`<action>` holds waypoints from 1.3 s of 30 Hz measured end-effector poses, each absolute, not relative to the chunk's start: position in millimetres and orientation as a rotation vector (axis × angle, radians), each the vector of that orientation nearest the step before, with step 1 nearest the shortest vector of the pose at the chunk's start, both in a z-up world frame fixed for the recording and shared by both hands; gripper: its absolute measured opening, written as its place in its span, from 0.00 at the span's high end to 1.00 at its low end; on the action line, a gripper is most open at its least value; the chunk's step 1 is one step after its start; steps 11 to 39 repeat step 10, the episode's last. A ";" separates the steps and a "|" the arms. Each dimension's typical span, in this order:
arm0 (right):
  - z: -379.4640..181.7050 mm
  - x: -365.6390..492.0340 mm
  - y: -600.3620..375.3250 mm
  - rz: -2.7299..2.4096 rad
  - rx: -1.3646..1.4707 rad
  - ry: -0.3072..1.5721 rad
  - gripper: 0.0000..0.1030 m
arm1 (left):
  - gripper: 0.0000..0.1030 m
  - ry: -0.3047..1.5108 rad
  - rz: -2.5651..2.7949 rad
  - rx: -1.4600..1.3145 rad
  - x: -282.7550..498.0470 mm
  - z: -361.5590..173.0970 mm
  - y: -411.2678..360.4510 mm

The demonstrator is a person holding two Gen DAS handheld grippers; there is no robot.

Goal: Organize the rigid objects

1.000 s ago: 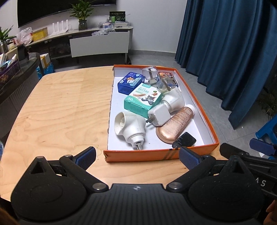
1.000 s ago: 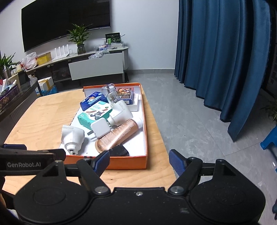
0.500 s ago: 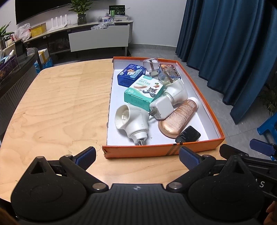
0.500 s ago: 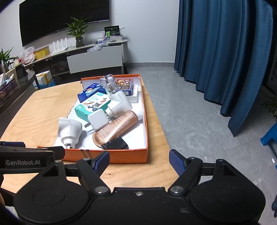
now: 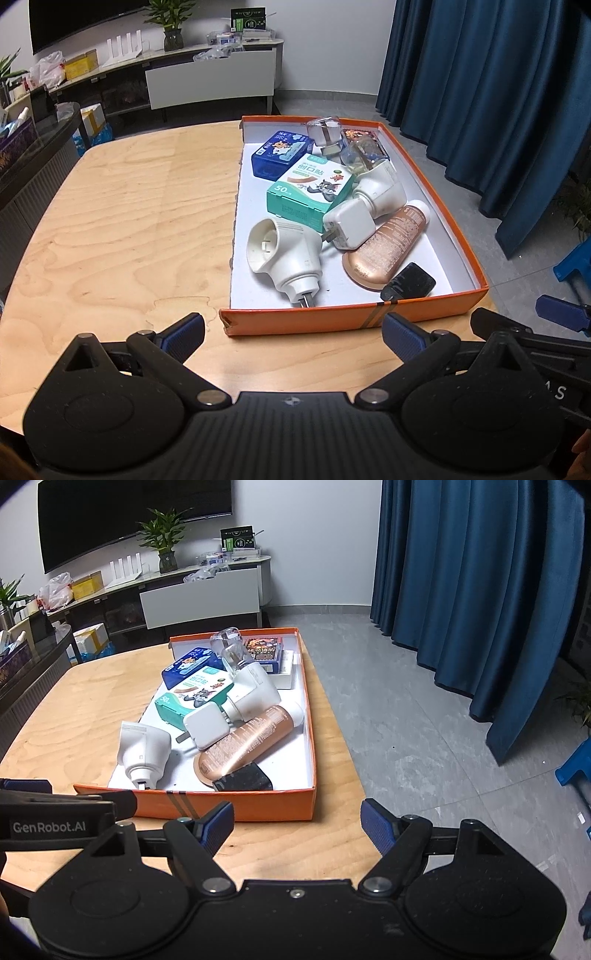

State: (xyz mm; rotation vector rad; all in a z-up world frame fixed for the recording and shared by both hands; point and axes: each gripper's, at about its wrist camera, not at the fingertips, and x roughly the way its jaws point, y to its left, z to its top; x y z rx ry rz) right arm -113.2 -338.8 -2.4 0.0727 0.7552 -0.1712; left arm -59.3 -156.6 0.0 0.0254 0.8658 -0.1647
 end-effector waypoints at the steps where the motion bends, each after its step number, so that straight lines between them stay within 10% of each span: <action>1: -2.9 -113.1 -339.0 -0.171 0.073 0.756 0.13 | 0.00 0.865 -0.164 0.028 -59.3 -0.1 -156.7; 39: -3.7 -114.1 -338.5 -0.170 0.071 0.757 0.13 | 0.00 0.859 -0.166 0.035 -58.5 -0.7 -156.7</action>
